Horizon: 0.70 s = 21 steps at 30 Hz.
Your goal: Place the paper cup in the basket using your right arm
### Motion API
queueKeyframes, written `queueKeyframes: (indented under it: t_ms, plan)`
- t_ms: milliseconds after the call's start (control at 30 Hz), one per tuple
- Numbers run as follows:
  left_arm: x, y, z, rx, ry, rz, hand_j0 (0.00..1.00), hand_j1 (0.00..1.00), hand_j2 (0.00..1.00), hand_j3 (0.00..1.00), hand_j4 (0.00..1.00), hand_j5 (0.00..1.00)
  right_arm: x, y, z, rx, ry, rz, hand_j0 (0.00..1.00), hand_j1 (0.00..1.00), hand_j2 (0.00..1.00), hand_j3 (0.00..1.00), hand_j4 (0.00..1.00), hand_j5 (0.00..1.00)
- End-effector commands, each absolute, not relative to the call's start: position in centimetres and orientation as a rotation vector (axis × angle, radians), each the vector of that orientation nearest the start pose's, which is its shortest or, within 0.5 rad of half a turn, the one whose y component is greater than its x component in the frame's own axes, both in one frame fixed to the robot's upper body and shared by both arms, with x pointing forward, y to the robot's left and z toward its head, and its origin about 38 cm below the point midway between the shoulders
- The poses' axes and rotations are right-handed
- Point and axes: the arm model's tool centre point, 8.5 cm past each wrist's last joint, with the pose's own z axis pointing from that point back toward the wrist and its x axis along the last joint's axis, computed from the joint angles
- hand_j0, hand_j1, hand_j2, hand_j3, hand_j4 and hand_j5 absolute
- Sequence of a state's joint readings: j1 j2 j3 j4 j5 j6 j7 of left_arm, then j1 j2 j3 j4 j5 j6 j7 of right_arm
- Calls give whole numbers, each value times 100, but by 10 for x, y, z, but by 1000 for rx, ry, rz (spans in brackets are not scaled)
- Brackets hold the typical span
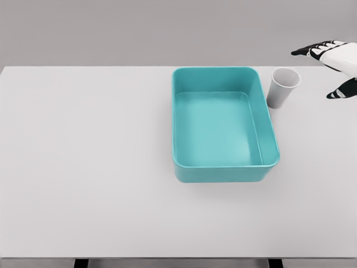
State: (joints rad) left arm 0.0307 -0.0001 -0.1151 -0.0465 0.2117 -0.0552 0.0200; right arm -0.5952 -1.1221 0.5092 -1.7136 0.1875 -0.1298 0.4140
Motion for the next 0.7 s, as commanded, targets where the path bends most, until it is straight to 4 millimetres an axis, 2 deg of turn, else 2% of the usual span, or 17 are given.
queueKeyframes:
  t_ms: [0,100,167,200,267,367,433,467,600,667]
  plan:
    - [2,272,-262,103,-75,94,100,100,100,100,100,100,413,-368,314,-728,-1348,1695,100,100,100,100,100,100]
    - [1,272,-262,104,-73,95,100,100,100,100,100,100,414,-368,312,-717,-1352,1686,100,100,100,100,100,100]
    - [1,272,-262,104,-73,95,100,100,100,100,100,100,426,-375,302,-662,-1360,1592,100,100,100,100,100,100]
    - [2,272,-262,103,-75,94,100,100,100,100,100,100,438,-395,281,-472,-1344,1433,99,99,99,99,99,99]
    - [1,272,-262,104,-73,95,100,100,100,100,100,100,455,-423,257,-223,-1330,1217,99,99,99,99,99,99]
    - [1,272,-262,104,-73,95,100,100,100,100,100,100,480,-445,241,-114,-1411,931,100,100,100,100,100,100]
    - [1,272,-262,104,-73,95,100,100,100,100,100,100,493,-443,223,-50,-1443,799,100,100,100,100,100,100]
    - [2,272,-262,103,-75,94,100,100,100,100,100,100,499,-436,203,-6,-1439,734,100,100,100,100,100,100]
    - [2,272,-262,103,-75,94,100,100,100,100,100,100,504,-424,167,49,-1426,671,100,100,100,100,100,100]
    - [1,272,-262,104,-73,95,100,100,100,100,100,100,501,-431,158,39,-1426,654,100,100,100,100,100,100]
